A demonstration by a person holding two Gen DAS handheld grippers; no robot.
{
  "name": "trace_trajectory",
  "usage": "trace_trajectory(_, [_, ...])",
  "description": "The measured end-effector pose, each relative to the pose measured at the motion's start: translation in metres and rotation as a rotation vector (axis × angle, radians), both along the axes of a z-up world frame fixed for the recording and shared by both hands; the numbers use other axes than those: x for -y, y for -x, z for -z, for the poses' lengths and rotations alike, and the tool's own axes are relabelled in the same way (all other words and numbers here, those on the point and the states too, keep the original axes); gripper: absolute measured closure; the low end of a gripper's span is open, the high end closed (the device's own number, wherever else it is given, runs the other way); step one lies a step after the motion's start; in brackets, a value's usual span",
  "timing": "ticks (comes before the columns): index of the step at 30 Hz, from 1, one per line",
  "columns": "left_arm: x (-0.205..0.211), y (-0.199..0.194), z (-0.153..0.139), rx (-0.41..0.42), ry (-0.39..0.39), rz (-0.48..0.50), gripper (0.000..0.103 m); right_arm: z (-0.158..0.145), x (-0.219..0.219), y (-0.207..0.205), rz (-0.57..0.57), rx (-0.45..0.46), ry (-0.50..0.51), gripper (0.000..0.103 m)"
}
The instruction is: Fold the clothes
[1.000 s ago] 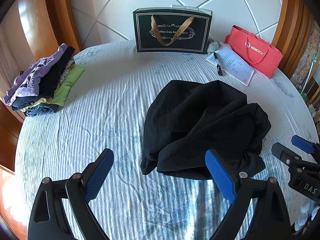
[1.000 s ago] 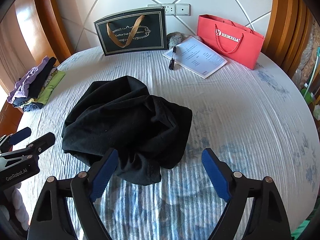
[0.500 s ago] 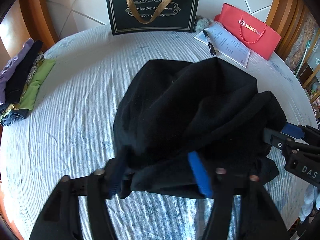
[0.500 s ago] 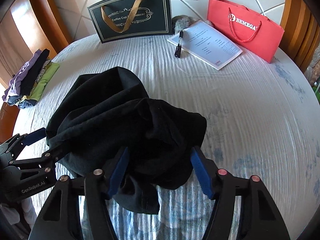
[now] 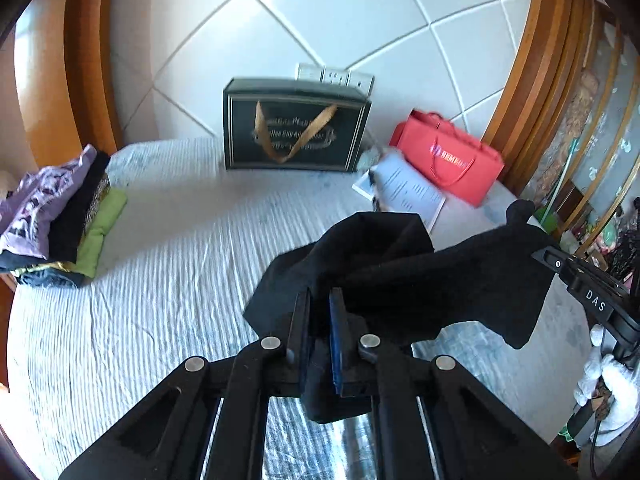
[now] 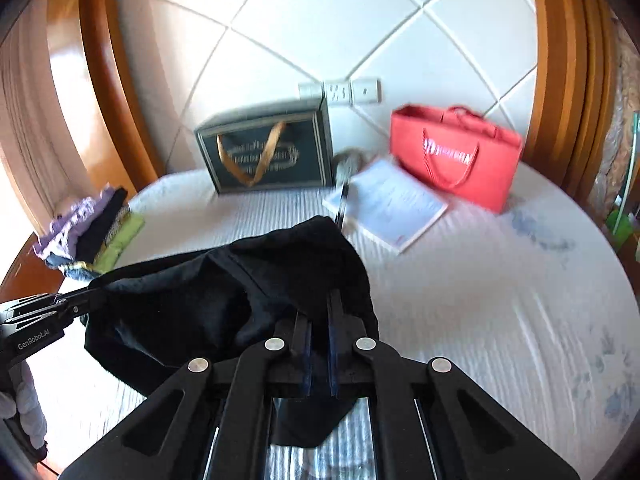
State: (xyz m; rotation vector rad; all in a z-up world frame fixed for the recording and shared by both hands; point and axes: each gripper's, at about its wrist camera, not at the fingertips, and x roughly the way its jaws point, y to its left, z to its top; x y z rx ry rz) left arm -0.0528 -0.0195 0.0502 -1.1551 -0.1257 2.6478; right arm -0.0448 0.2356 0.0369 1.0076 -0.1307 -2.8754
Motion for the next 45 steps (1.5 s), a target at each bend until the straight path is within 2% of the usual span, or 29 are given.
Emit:
trace_trajectory(2, [0.002, -0.008, -0.016, -0.009, -0.037, 0.023, 0.090, -0.031, -0.010, -0.020, 0.027, -0.099, 0.006, 0.098])
trace_trajectory(3, [0.003, -0.011, -0.020, -0.010, -0.047, 0.031, 0.074, -0.044, -0.014, -0.028, 0.046, -0.135, 0.004, 0.098])
trace_trajectory(4, [0.001, -0.014, -0.018, -0.014, -0.035, 0.031, 0.046, -0.055, -0.019, -0.037, 0.067, -0.164, 0.000, 0.098])
trace_trajectory(6, [-0.002, -0.020, -0.015, -0.021, -0.012, 0.032, 0.026, -0.059, -0.035, -0.044, 0.124, -0.147, -0.022, 0.098])
trace_trajectory(8, [-0.007, -0.017, -0.003, 0.006, 0.001, 0.042, 0.026, -0.052, -0.052, -0.047, 0.178, -0.085, -0.040, 0.097])
trace_trajectory(9, [-0.010, -0.013, 0.005, 0.035, 0.000, 0.053, 0.026, -0.037, -0.061, -0.047, 0.193, -0.011, -0.038, 0.095])
trace_trajectory(11, [-0.017, -0.005, 0.023, 0.090, 0.002, 0.074, 0.026, -0.007, -0.078, -0.047, 0.224, 0.131, -0.038, 0.085])
trace_trajectory(12, [-0.023, -0.004, 0.031, 0.108, 0.011, 0.084, 0.026, 0.012, -0.084, -0.050, 0.240, 0.192, -0.045, 0.075])
trace_trajectory(13, [-0.028, -0.003, 0.040, 0.127, 0.020, 0.093, 0.026, 0.027, -0.091, -0.055, 0.253, 0.240, -0.046, 0.069])
trace_trajectory(15, [-0.046, 0.000, 0.054, 0.148, 0.033, 0.123, 0.026, 0.049, -0.103, -0.068, 0.272, 0.293, -0.032, 0.068])
trace_trajectory(17, [-0.068, 0.005, 0.065, 0.160, 0.044, 0.158, 0.026, 0.062, -0.115, -0.077, 0.285, 0.323, -0.026, 0.065])
trace_trajectory(19, [-0.091, 0.010, 0.077, 0.172, 0.055, 0.192, 0.026, 0.070, -0.126, -0.084, 0.294, 0.342, -0.024, 0.056])
trace_trajectory(23, [-0.135, 0.019, 0.100, 0.197, 0.076, 0.262, 0.027, 0.086, -0.132, -0.085, 0.263, 0.385, -0.030, 0.052])
trace_trajectory(26, [-0.168, 0.023, 0.120, 0.209, 0.125, 0.310, 0.026, 0.100, -0.128, -0.085, 0.222, 0.418, -0.035, 0.051])
trace_trajectory(31, [-0.201, 0.031, 0.163, 0.317, 0.160, 0.367, 0.027, 0.124, -0.123, -0.077, 0.160, 0.471, -0.062, 0.050])
trace_trajectory(32, [-0.205, 0.032, 0.170, 0.329, 0.171, 0.367, 0.029, 0.129, -0.123, -0.074, 0.154, 0.480, -0.067, 0.050])
trace_trajectory(33, [-0.206, 0.032, 0.174, 0.326, 0.200, 0.352, 0.047, 0.135, -0.124, -0.072, 0.149, 0.488, -0.065, 0.050])
trace_trajectory(34, [-0.205, 0.033, 0.173, 0.317, 0.216, 0.337, 0.064, 0.142, -0.125, -0.069, 0.141, 0.496, -0.058, 0.056])
trace_trajectory(35, [-0.200, 0.033, 0.170, 0.315, 0.191, 0.333, 0.069, 0.147, -0.126, -0.066, 0.139, 0.503, -0.055, 0.066])
trace_trajectory(36, [-0.194, 0.033, 0.165, 0.315, 0.163, 0.328, 0.086, 0.151, -0.128, -0.063, 0.148, 0.511, -0.058, 0.090])
trace_trajectory(37, [-0.186, 0.035, 0.156, 0.314, 0.131, 0.315, 0.088, 0.155, -0.130, -0.061, 0.156, 0.519, -0.062, 0.096])
trace_trajectory(38, [-0.176, 0.036, 0.144, 0.297, 0.113, 0.296, 0.089, 0.154, -0.132, -0.059, 0.163, 0.511, -0.060, 0.096])
trace_trajectory(40, [-0.155, 0.038, 0.113, 0.221, 0.108, 0.245, 0.091, 0.130, -0.138, -0.060, 0.177, 0.414, -0.050, 0.098])
trace_trajectory(45, [-0.088, 0.040, 0.007, -0.001, 0.005, 0.130, 0.091, 0.018, -0.152, -0.061, 0.192, 0.068, -0.043, 0.098])
